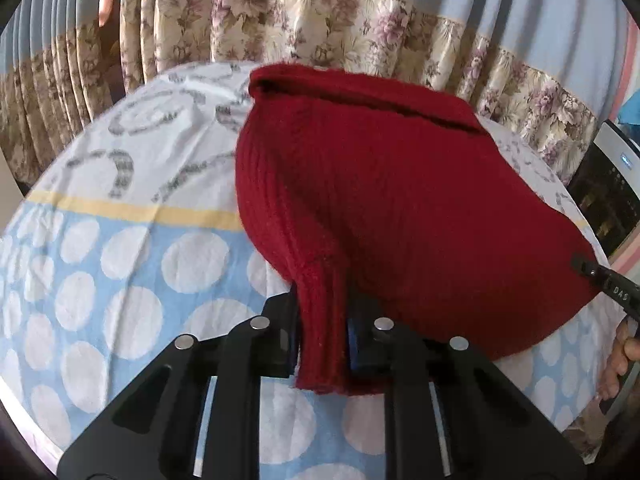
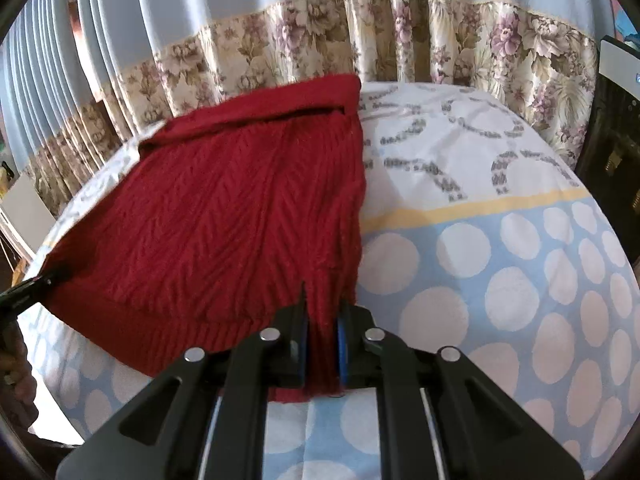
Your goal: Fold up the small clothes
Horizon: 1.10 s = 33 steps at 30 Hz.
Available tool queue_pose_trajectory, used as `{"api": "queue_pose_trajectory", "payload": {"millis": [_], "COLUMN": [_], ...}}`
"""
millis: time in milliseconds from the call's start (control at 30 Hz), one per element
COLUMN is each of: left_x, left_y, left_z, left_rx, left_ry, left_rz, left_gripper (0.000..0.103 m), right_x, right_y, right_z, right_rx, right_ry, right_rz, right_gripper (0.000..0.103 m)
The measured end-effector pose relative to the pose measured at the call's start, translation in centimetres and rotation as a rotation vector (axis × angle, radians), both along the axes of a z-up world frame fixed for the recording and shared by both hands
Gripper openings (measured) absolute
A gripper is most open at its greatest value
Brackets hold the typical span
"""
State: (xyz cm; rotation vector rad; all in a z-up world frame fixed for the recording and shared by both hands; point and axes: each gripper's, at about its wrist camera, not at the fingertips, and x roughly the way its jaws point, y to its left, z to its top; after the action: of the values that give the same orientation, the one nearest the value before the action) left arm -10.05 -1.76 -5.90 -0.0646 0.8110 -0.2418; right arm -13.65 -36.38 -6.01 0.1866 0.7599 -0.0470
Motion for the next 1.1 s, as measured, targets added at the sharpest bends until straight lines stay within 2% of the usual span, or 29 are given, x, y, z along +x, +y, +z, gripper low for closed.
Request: {"api": "queue_pose_trajectory", "payload": {"millis": [267,500,700,833,900,1100], "left_x": [2.0,7.9,14.2,19.7,22.4,29.8], "left_y": [-0.1,-1.1,-2.1,-3.3,-4.0,-6.0], "left_z": [4.7,9.0,11.7,12.9,13.0,10.8], "left_rx": [0.054,0.056,0.077,0.062,0.089,0.166], "left_ry": [-0.113,-0.157,-0.212,-0.210,-0.213,-0.172], "left_rz": [0.003,-0.026,0.014,0.037,0.057,0.099], "left_gripper": [0.016,0.016,0.016,0.016,0.016,0.016], "right_x": [1.1,5.6,11.8,17.1,20.1,27.6], "right_y": [-0.5,-0.6,-1.5,-2.9,-3.3,-4.5], "right_z": [4.7,9.3,12.6,12.9,12.7,11.0], "right_rx": [-0.011,-0.007,0.015,0.069,0.074,0.084], "right_ry": [-0.111,-0.187,-0.228,-0.219,-0.208,-0.154], "right_rz": [0.026,0.045,0.015,-0.020,-0.038,-0.081], "right_gripper": [0.010,0.010,0.010,0.010,0.010,0.010]}}
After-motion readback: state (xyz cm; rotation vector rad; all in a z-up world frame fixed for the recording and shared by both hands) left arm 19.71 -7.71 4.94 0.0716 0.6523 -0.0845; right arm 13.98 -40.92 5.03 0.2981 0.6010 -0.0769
